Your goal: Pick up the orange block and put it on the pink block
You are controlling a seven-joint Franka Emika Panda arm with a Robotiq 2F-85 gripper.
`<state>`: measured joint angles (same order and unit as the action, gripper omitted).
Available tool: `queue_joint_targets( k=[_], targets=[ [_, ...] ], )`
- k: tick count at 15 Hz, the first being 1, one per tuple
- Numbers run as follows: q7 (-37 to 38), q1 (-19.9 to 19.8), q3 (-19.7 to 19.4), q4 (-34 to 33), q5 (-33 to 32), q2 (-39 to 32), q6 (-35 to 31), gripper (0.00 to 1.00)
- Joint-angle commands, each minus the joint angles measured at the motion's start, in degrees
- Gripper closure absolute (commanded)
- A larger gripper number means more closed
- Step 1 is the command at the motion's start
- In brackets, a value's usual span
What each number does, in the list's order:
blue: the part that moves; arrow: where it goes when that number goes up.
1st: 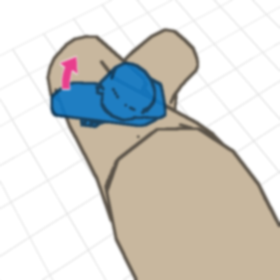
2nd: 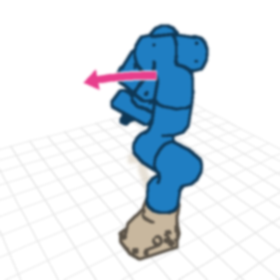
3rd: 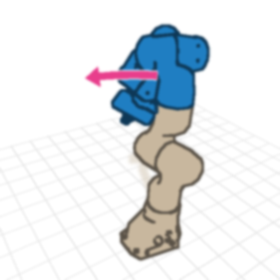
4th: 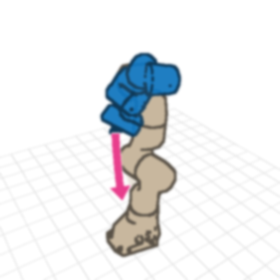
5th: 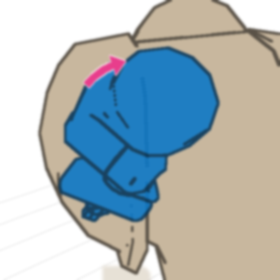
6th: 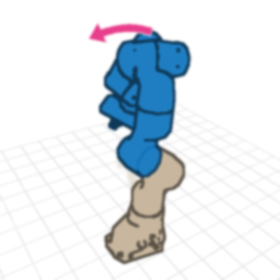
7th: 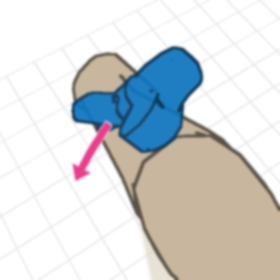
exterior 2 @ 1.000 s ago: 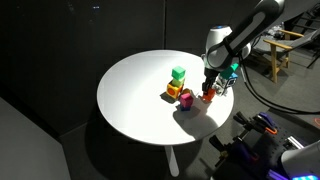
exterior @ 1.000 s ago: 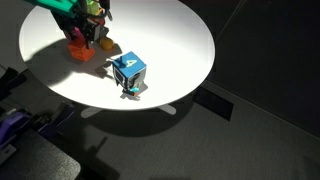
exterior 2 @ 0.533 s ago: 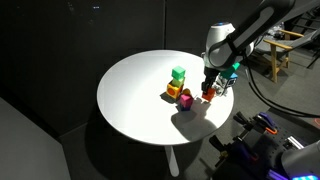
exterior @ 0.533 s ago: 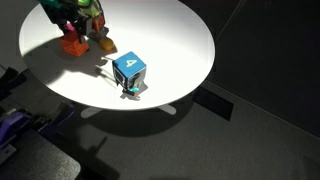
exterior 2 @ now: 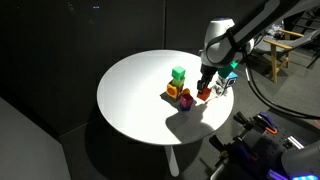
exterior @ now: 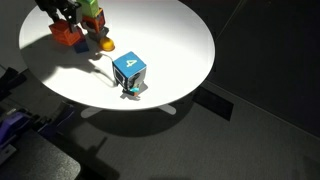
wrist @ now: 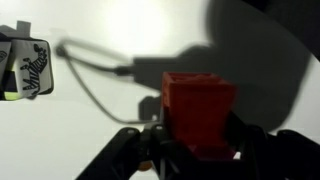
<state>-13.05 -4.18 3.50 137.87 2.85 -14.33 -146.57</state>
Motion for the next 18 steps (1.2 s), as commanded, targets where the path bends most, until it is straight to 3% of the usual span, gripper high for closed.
queue_joint_targets(
  k=[1, 7, 13, 14, 18],
  targets=[
    [-1.82, -0.01, 1.17, -0.29, 3.78, 1.54, 1.56, 0.72],
    [-0.69, 0.25, 2.29, -1.45, 8.86, 0.92, 0.66, 0.72],
    [-0.32, 0.71, 1.81, -1.44, 8.21, 0.02, -0.50, 0.72],
    [-0.31, 0.71, 1.81, -1.43, 8.21, -0.02, -0.52, 0.47],
    [-0.31, 0.68, 1.84, -1.39, 8.21, -0.37, -0.53, 0.47]
  ],
)
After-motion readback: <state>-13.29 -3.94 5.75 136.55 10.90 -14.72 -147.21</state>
